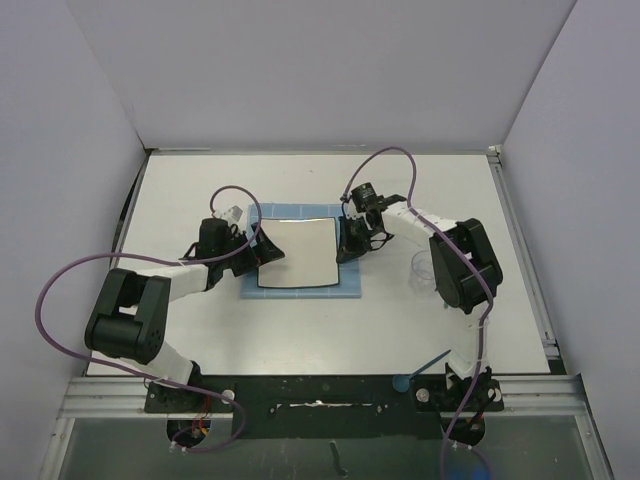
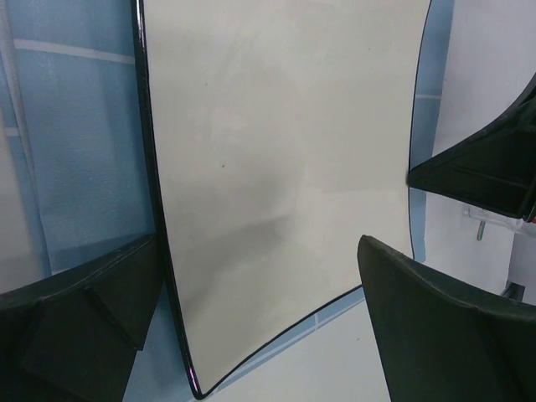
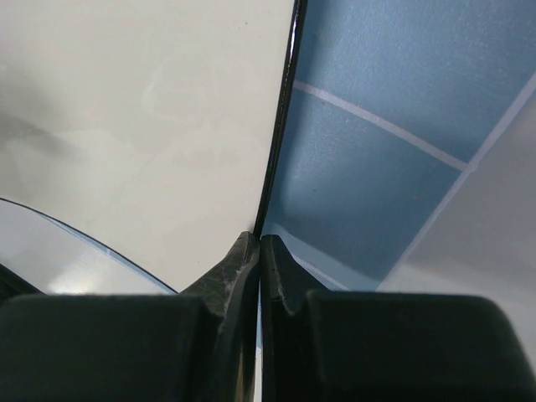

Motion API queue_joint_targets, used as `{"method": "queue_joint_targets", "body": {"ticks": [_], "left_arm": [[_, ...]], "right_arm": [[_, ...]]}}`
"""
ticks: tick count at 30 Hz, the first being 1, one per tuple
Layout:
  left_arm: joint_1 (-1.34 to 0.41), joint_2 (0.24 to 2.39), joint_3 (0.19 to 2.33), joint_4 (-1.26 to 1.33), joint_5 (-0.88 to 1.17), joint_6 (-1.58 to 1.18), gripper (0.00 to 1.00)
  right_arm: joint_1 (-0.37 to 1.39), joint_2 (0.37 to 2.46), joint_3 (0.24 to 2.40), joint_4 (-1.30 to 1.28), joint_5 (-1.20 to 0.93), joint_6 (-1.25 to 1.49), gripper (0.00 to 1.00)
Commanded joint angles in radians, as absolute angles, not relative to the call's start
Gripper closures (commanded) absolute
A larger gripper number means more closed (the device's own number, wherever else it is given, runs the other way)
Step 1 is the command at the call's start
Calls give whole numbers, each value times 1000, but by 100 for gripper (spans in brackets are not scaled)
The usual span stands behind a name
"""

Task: Set the dinner table for one person
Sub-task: Adjust the plate on the napkin.

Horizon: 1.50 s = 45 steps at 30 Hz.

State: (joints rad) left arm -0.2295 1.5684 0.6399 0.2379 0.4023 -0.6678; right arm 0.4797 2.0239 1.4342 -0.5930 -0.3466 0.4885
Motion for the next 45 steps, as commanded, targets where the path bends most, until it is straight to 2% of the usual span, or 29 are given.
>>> {"method": "queue_joint_targets", "body": {"ticks": [1, 28, 45], "left_arm": [[-242, 1528, 677, 269, 439, -657, 3], [-242, 1596, 714, 281, 450, -645, 3], [-240, 1446, 664, 102, 308, -551, 3]], "right_arm": [[515, 1960, 1394, -606, -354, 502, 100], [508, 1967, 1396, -614, -348, 484, 100], [504, 1959, 1410, -638, -326, 476, 98]]}}
